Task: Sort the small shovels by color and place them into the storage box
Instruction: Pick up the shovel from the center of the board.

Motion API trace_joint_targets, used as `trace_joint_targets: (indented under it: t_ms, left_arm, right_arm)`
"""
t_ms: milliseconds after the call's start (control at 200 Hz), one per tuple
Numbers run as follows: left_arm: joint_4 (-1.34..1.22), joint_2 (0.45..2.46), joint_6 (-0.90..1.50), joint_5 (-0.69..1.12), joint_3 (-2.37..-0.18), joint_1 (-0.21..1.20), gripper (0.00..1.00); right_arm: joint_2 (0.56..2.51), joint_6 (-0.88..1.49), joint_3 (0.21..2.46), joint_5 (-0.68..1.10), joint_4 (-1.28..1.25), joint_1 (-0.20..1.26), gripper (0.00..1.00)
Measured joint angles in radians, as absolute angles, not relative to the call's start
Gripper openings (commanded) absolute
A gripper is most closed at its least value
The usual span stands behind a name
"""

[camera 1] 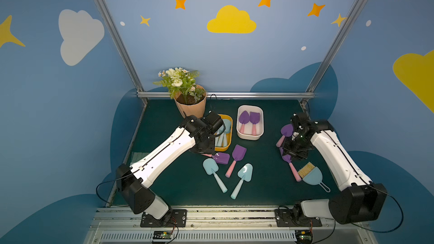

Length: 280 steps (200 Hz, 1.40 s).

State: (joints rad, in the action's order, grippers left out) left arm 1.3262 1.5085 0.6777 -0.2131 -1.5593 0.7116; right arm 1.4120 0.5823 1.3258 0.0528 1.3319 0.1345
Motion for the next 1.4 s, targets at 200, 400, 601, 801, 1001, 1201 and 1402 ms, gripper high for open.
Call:
trace_joint_targets:
  t_ms: [200,400,601,801,1001,1201,1402]
  left_arm:
    - [1.293,1.450,0.705,-0.215,-1.488,0.709,0.31]
    - [1.269,1.427,0.715,-0.214,-1.445,0.698,0.31]
    - [1.253,1.414,0.712,-0.201,-1.438,0.675,0.31]
    - [1.244,1.414,0.702,-0.183,-1.438,0.654,0.32]
    - [1.224,1.422,0.689,-0.149,-1.438,0.628,0.32]
    - [1.218,1.431,0.672,-0.131,-1.438,0.615,0.32]
    - [1.218,1.434,0.653,-0.127,-1.438,0.597,0.33]
  right_arm:
    - [1.615,0.541,1.455,0.111,1.296,0.019,0.40]
    - [1.771,0.523,1.550,0.138,1.272,-0.019,0.41]
    - [1.871,0.524,1.624,0.140,1.248,-0.028,0.42]
    - [1.978,0.533,1.673,0.141,1.228,-0.038,0.43]
    - [2.080,0.535,1.747,0.143,1.217,-0.041,0.44]
    - [2.144,0.536,1.808,0.143,1.214,-0.041,0.44]
    - [2.192,0.535,1.831,0.143,1.214,-0.042,0.44]
